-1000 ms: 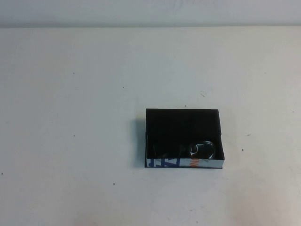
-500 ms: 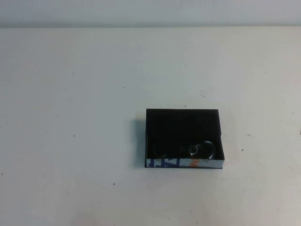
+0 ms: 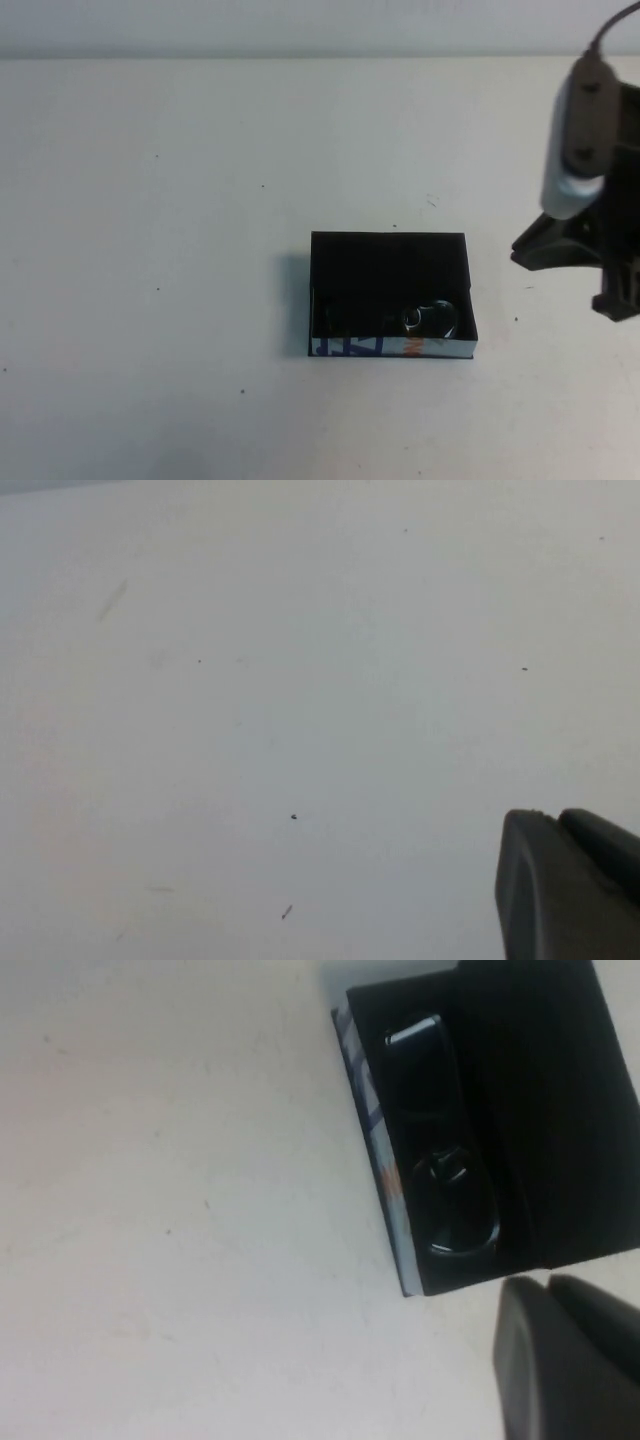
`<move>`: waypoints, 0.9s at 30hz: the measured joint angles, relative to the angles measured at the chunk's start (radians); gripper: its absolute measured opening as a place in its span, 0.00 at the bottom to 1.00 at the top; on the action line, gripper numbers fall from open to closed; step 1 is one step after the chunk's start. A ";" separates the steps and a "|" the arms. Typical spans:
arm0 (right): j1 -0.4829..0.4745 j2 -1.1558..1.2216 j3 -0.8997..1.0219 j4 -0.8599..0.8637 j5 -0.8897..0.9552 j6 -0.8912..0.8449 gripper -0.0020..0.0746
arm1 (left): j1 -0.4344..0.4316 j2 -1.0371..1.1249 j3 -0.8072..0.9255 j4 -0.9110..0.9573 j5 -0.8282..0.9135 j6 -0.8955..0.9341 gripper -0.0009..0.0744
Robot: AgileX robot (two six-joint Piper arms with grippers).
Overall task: Take glasses out of glasses case
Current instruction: Pick up the glasses from the glasses case
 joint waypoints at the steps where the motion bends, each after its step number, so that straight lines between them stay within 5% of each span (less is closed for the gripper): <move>1: 0.025 0.040 -0.030 -0.040 0.002 0.012 0.00 | 0.000 0.000 0.000 0.000 0.000 0.000 0.01; 15: 0.221 0.482 -0.279 -0.172 0.047 0.055 0.03 | 0.000 0.000 0.000 0.000 0.000 0.000 0.01; 18: 0.243 0.536 -0.289 -0.174 0.007 0.055 0.12 | 0.000 0.000 0.000 0.000 0.000 0.000 0.01; 24: 0.256 0.616 -0.291 -0.197 -0.028 0.057 0.46 | 0.000 0.000 0.000 0.000 0.000 0.000 0.01; 27: 0.257 0.632 -0.291 -0.209 -0.068 0.057 0.52 | 0.000 0.000 0.000 0.000 0.000 0.000 0.01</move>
